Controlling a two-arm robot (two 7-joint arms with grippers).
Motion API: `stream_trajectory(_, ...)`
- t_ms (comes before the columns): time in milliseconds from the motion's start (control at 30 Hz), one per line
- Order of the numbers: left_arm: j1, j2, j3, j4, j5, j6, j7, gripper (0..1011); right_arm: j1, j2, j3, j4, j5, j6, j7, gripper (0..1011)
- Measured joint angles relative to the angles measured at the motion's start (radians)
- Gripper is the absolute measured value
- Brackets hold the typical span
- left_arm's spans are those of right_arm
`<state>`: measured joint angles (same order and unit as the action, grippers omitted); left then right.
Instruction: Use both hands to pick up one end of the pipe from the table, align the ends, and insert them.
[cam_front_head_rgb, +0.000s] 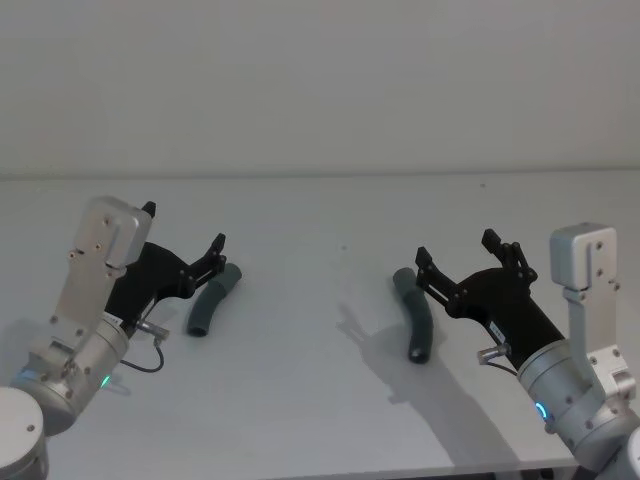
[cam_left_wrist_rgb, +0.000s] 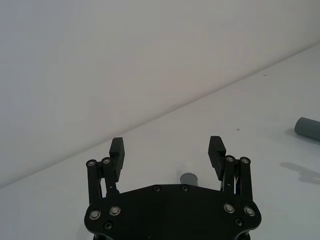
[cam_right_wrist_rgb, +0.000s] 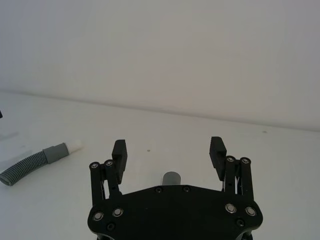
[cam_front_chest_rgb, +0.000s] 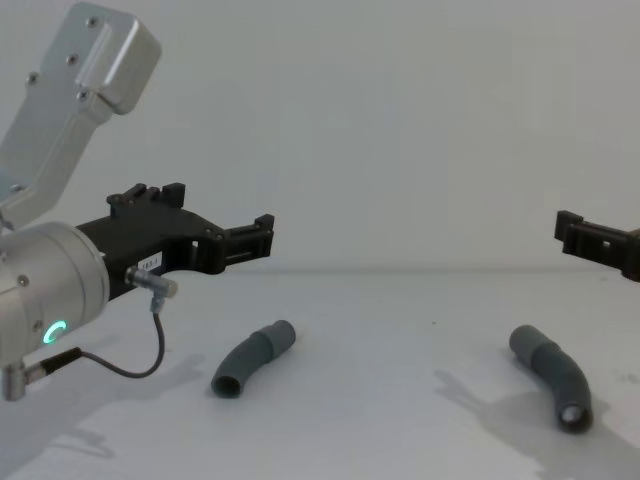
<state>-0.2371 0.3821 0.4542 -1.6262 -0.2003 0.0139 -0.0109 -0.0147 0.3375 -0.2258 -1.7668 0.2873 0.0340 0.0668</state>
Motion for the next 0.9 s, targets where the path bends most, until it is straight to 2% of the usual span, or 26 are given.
stream_trajectory(900,0.000,0.000,0.000,0.000,0.000,0.000,0.000,1001,0.000,0.000,0.000,0.000,0.000,0.000,0.000,1003)
